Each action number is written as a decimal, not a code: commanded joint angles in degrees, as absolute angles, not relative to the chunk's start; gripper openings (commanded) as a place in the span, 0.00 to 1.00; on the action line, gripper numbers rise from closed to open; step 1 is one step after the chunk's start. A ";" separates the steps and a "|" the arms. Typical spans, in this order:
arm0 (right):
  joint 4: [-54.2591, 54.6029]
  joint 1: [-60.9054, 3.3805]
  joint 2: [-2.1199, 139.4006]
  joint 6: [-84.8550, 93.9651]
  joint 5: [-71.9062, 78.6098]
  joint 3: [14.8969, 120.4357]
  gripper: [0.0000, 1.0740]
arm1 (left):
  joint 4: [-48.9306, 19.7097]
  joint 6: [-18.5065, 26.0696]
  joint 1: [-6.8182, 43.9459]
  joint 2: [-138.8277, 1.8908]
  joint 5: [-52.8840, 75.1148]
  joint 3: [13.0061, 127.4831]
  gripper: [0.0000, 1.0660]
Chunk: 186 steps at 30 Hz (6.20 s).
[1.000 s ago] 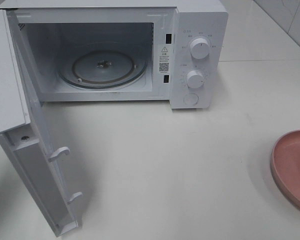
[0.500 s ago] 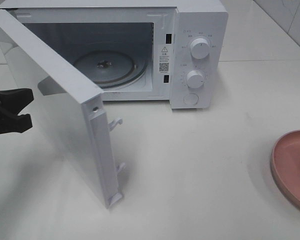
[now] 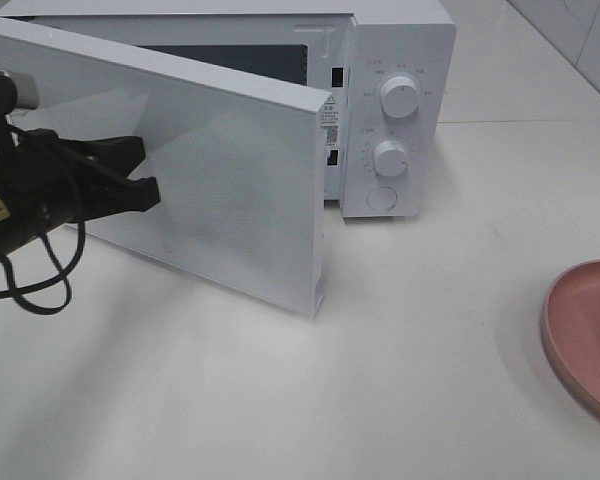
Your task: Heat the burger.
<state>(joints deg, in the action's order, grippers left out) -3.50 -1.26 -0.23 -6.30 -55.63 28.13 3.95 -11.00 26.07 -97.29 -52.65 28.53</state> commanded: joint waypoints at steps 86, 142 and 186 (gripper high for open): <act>-3.50 -0.86 -1.78 -5.79 -55.18 28.02 0.71 | -13.12 0.80 42.34 -94.31 53.86 64.80 0.93; -3.72 -0.86 -1.78 -6.13 -55.18 28.02 0.71 | -8.59 2.81 0.00 -31.51 61.13 29.45 0.93; -3.72 -0.86 -1.78 -6.02 -55.18 28.02 0.71 | -8.42 2.75 -0.29 1.60 61.13 29.45 0.93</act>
<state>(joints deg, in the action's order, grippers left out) -3.50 -1.26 -0.23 -6.30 -55.63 28.13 -8.14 2.92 -0.29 0.23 61.59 29.68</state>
